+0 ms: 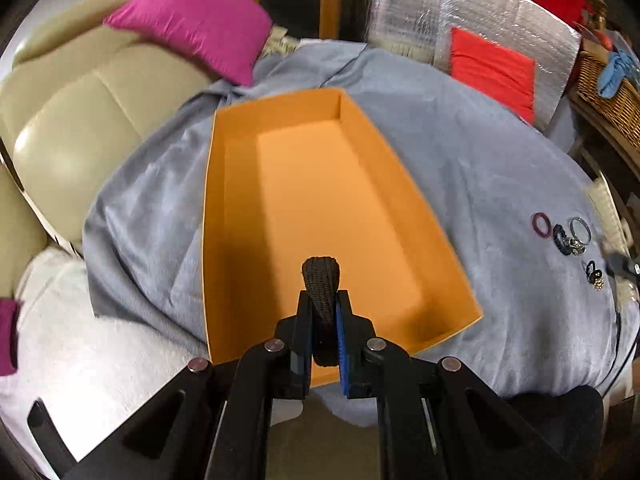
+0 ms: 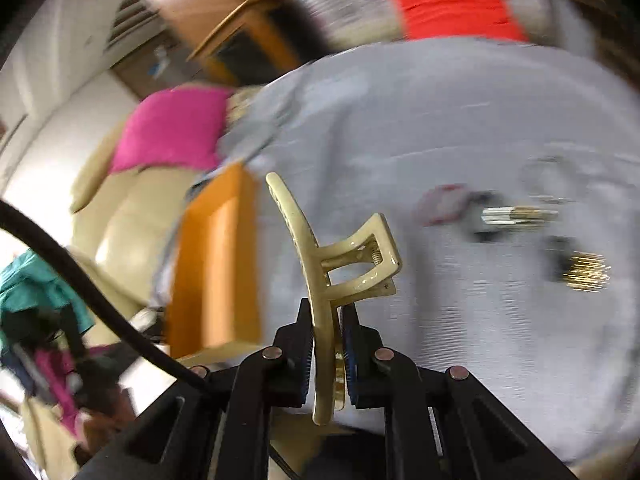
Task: Organize jewelry
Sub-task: 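Carry the cream claw clip into the orange box with the right tool, then release the claw clip in the box while the left tool lowers the brown ring inside, then grasp the black hair tie with the left tool while the right tool grasps the gold brooch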
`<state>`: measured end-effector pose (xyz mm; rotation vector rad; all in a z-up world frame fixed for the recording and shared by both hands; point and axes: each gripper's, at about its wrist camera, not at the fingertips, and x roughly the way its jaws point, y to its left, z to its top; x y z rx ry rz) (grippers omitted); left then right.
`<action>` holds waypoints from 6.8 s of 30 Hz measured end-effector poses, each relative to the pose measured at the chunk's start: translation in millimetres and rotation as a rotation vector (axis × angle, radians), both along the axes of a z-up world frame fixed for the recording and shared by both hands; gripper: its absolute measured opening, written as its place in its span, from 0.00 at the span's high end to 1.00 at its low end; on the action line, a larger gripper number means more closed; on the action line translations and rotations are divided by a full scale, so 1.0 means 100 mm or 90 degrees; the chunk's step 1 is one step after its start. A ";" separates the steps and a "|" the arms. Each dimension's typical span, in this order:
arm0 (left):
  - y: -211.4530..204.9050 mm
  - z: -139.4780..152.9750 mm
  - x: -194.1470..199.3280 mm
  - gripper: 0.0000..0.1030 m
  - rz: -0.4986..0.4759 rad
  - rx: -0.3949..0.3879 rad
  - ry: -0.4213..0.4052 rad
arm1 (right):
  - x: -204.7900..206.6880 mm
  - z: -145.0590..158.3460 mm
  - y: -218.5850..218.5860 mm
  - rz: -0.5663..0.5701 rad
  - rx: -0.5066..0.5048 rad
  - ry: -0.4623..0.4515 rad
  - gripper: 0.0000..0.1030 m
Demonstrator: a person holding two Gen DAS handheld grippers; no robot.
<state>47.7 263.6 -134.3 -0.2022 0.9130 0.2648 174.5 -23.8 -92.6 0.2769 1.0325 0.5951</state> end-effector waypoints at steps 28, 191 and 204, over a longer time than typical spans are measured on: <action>0.45 -0.59 0.06 0.89 0.035 -0.046 0.085 | 0.07 -0.85 2.32 0.178 -0.146 0.085 0.90; -3.58 -0.22 1.42 0.28 -0.403 -0.030 0.001 | -0.18 -0.83 -2.70 -0.300 0.079 -0.018 0.57; -3.83 -0.52 1.71 0.68 -0.437 -0.065 0.027 | -0.18 -0.95 -2.92 -0.321 0.087 -0.009 0.57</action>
